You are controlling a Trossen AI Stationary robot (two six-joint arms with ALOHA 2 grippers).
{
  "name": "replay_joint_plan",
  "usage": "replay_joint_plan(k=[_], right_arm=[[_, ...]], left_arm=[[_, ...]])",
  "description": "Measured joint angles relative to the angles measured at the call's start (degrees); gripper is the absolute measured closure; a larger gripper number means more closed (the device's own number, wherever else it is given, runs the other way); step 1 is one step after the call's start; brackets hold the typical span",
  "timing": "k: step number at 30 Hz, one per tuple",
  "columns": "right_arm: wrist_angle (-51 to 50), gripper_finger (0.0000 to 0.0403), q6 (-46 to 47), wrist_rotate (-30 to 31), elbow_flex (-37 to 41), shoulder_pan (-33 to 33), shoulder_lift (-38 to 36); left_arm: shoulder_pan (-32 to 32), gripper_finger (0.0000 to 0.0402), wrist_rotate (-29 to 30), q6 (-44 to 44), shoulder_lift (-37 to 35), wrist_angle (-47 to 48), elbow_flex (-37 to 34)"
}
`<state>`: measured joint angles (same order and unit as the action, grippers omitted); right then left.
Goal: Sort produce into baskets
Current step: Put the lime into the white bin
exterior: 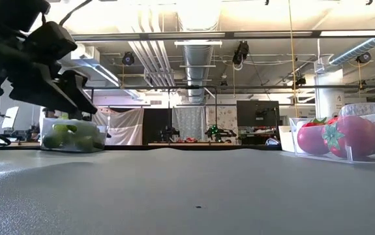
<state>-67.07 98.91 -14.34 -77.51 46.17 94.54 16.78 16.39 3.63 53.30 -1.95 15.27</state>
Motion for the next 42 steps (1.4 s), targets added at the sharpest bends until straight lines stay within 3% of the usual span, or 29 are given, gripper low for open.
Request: replay_joint_plan(k=[13,16,29,42], right_arm=[[0.1,0.0102,-36.3,-0.6,0.0,1.3,6.6],[0.1,0.0099,-41.1,-0.6,0.0,2.0,8.4],[1.9,0.0123,-47.1,-0.5,2.9,5.1,11.5],[3.5,0.0193,-48.9,0.9,5.9,4.9,11.5]], left_arm=[[0.0,0.0147,-0.9,0.0,0.0,-0.2,0.0],[0.0,0.0147,-0.9,0.1,0.0,-0.2,0.0],[0.0,0.0147,-0.9,0.1,0.0,-0.3,0.0],[0.0,0.0147,-0.9,0.1,0.0,-0.5,0.0]])
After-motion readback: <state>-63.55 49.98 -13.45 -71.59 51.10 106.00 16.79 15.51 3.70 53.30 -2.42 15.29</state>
